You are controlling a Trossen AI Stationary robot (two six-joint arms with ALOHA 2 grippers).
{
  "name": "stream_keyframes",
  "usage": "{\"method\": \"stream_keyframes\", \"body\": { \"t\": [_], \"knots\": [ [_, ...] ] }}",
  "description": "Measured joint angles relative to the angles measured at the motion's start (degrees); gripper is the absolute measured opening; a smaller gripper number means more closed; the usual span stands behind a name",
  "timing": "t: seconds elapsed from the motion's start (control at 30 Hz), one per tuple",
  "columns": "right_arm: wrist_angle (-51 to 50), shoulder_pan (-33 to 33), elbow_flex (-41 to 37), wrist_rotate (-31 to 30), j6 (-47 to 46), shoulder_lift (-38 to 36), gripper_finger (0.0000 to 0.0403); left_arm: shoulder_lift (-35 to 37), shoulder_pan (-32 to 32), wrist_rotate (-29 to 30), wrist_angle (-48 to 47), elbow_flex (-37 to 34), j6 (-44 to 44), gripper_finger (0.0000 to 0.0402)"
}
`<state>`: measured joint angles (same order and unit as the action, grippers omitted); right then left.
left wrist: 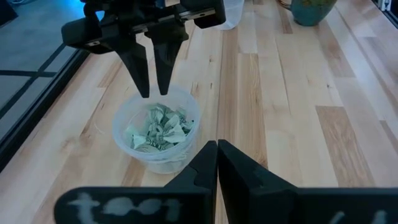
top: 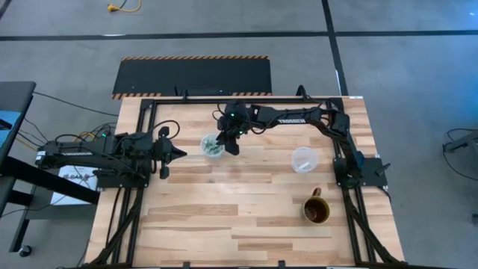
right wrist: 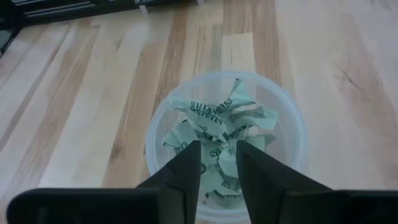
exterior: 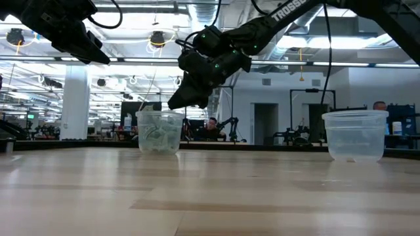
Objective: Pick and place Stevia / Truvia into bins
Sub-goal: Return to Home Position
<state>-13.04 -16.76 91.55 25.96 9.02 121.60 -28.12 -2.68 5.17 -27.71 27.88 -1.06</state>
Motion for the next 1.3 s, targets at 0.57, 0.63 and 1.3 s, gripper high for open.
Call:
{"method": "stream_keyframes", "body": {
  "t": [0.57, 0.63, 1.3],
  "knots": [
    [-4.7, 0.9, 0.0, -0.7, 5.4, -7.1, 0.0099, 0.0, 0.0, 0.0, 0.0, 0.0, 0.0, 0.0],
    [-7.5, 1.6, 0.0, -2.3, 6.5, -9.4, 0.0097, 0.0, 0.0, 0.0, 0.0, 0.0, 0.0, 0.0],
    [-28.9, 6.2, -12.2, -15.6, 7.0, -33.4, 0.0005, 0.0, 0.0, 0.0, 0.0, 0.0, 0.0, 0.0]
  ]
}}
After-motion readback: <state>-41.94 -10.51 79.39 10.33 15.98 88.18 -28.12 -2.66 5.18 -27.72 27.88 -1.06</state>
